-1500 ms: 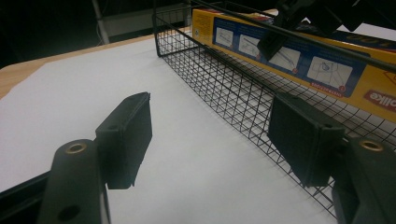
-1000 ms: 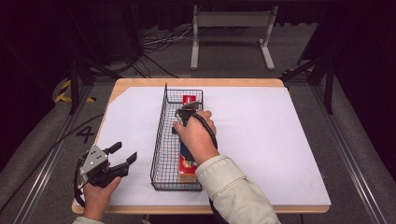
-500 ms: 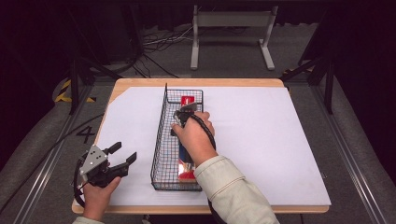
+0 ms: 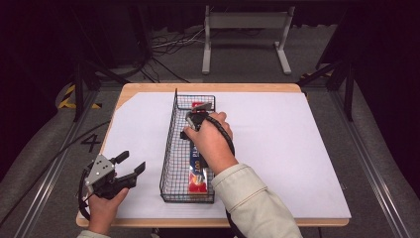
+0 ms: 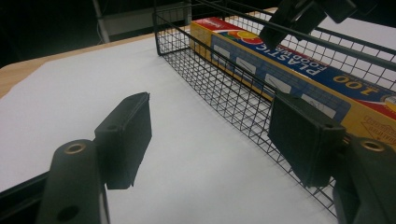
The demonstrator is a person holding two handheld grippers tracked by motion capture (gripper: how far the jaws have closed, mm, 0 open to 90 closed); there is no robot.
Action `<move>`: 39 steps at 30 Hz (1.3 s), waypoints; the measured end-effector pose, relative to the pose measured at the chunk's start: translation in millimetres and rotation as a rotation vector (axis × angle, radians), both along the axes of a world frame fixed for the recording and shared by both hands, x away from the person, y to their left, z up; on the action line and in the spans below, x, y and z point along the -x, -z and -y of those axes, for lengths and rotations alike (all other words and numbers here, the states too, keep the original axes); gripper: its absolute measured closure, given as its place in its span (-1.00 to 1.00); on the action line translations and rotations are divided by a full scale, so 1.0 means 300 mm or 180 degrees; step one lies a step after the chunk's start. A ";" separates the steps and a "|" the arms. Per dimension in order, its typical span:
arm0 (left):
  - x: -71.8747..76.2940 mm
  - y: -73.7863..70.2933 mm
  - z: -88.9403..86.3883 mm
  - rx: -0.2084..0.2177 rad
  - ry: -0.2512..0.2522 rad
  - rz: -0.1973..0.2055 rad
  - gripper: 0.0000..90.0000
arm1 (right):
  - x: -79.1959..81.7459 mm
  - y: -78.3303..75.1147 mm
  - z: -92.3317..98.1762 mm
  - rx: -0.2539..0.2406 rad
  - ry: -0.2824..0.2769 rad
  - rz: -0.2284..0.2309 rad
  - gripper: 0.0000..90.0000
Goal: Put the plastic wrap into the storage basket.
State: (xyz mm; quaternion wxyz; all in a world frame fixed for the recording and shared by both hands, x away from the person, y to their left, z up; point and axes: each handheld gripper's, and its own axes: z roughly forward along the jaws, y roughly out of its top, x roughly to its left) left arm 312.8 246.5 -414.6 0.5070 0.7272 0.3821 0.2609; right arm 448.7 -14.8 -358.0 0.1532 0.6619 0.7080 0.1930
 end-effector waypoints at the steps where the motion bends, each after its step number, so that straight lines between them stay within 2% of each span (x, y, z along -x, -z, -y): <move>1: 0.001 -0.001 -0.001 0.0006 -0.0010 -0.0011 -0.32 | 0.002 -0.008 0.007 -0.0008 -0.0044 0.0030 -0.35; 5: -0.001 0.001 0.001 0.0005 -0.0002 -0.0025 -0.32 | 0.014 -0.037 0.030 -0.0076 -0.0113 0.0061 -0.35; 9: 0.000 0.000 0.002 -0.0009 0.0006 -0.0012 -0.32 | 0.031 -0.094 0.090 -0.0068 -0.0246 0.0188 -0.35; 10: -0.001 0.001 0.001 -0.0012 -0.0003 -0.0013 -0.32 | 0.036 -0.105 0.107 -0.0092 -0.0267 0.0183 -0.36; 11: -0.002 0.002 -0.001 -0.0003 -0.0011 -0.0028 -0.32 | 0.043 -0.117 0.131 -0.0126 -0.0328 0.0173 -0.36; 14: -0.004 0.004 0.000 -0.0018 -0.0012 -0.0040 -0.32 | 0.061 -0.142 0.195 -0.0119 -0.0357 0.0254 -0.36; 16: -0.003 0.005 0.001 -0.0022 -0.0010 -0.0034 -0.32 | 0.070 -0.149 0.235 -0.0127 -0.0394 0.0281 -0.37; 17: -0.003 0.005 0.001 -0.0022 -0.0010 -0.0034 -0.32 | 0.070 -0.149 0.235 -0.0127 -0.0394 0.0281 -0.37; 21: -0.004 0.005 0.002 -0.0043 -0.0015 -0.0038 -0.32 | 0.083 -0.167 0.325 -0.0167 -0.0452 0.0307 -0.38; 22: -0.004 0.006 0.003 -0.0034 -0.0015 -0.0043 -0.32 | 0.088 -0.173 0.352 -0.0138 -0.0503 0.0370 -0.38; 24: -0.004 0.006 0.002 -0.0037 -0.0014 -0.0042 -0.33 | 0.100 -0.180 0.398 -0.0112 -0.0577 0.0404 -0.40; 25: -0.004 0.006 0.001 -0.0045 -0.0014 -0.0037 -0.33 | 0.105 -0.183 0.420 -0.0101 -0.0645 0.0456 -0.43; 30: -0.004 0.007 -0.001 -0.0027 -0.0019 -0.0042 -0.33 | 0.134 -0.186 0.545 -0.0143 -0.0723 0.0597 -0.49; 32: -0.004 0.006 -0.002 -0.0030 -0.0023 -0.0043 -0.33 | 0.138 -0.185 0.562 -0.0124 -0.0745 0.0627 -0.49; 33: -0.004 0.007 -0.002 -0.0029 -0.0031 -0.0042 -0.33 | 0.146 -0.179 0.595 -0.0138 -0.0783 0.0686 -0.49; 34: -0.005 0.007 -0.001 -0.0032 -0.0038 -0.0048 -0.33 | 0.152 -0.174 0.616 -0.0199 -0.0771 0.0678 -0.49; 37: -0.004 0.007 0.000 -0.0044 -0.0041 -0.0053 -0.33 | 0.173 -0.145 0.672 -0.0213 -0.0852 0.0697 -0.54; 39: -0.004 0.007 0.000 -0.0044 -0.0046 -0.0055 -0.33 | 0.186 -0.118 0.719 -0.0305 -0.0854 0.0704 -0.54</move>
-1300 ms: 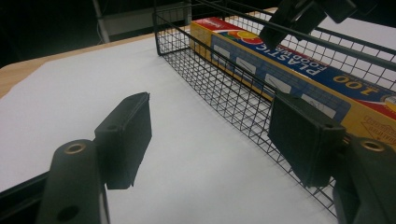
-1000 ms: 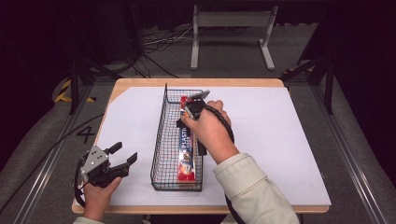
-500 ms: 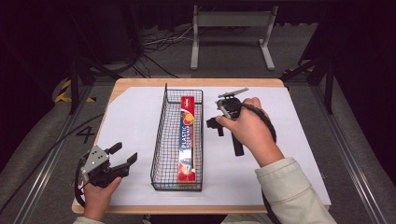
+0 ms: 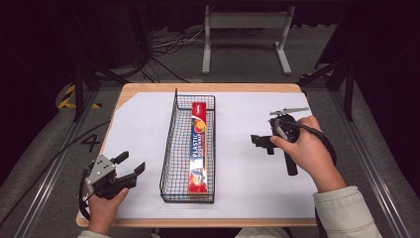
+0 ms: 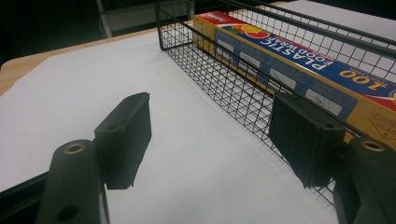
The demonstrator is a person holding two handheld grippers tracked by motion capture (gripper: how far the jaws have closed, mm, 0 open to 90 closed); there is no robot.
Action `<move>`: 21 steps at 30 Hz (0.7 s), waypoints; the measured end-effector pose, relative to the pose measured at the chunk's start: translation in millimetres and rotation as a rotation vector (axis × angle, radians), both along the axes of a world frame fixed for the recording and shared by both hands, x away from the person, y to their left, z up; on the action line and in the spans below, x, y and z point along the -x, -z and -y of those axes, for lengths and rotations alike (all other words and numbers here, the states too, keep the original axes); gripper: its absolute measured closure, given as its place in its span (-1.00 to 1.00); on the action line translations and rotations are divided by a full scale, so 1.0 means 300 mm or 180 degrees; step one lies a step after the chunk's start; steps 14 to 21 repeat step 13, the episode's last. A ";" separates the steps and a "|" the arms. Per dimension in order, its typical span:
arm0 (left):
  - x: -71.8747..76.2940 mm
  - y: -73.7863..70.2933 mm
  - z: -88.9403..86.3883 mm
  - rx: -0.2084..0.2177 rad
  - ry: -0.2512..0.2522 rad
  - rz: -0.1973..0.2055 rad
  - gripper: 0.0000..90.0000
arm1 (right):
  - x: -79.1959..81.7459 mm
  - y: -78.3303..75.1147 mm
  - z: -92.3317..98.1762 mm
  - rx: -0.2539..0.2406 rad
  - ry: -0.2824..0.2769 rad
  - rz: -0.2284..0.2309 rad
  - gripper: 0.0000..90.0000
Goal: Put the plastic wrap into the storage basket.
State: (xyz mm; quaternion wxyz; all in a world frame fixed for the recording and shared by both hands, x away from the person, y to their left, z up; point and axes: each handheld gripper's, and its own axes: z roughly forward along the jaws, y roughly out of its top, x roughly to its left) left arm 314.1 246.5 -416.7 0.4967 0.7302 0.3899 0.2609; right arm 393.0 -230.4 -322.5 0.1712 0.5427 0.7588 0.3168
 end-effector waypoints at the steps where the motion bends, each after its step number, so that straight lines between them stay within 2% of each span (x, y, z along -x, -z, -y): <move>1: -0.001 0.001 0.000 -0.0002 -0.0001 -0.0005 -0.33 | 0.003 0.010 0.015 -0.0013 0.0001 -0.0010 -0.54; 5: -0.002 0.002 0.005 -0.0021 0.0012 -0.0005 -0.33 | 0.011 0.049 0.088 -0.0033 0.0041 -0.0058 -0.55; 9: 0.001 0.002 0.001 -0.0014 0.0001 -0.0002 -0.33 | 0.017 0.060 0.136 -0.0117 0.0032 0.0002 -0.62; 10: 0.001 0.002 0.001 -0.0014 0.0001 -0.0002 -0.34 | 0.018 0.062 0.144 -0.0137 0.0022 0.0032 -0.63; 13: 0.000 0.005 -0.003 -0.0019 -0.0014 -0.0010 -0.35 | 0.026 0.069 0.161 -0.0155 -0.0074 -0.0010 -0.68; 21: 0.000 0.005 -0.003 -0.0019 -0.0014 -0.0010 -0.35 | 0.026 0.069 0.161 -0.0155 -0.0074 -0.0010 -0.68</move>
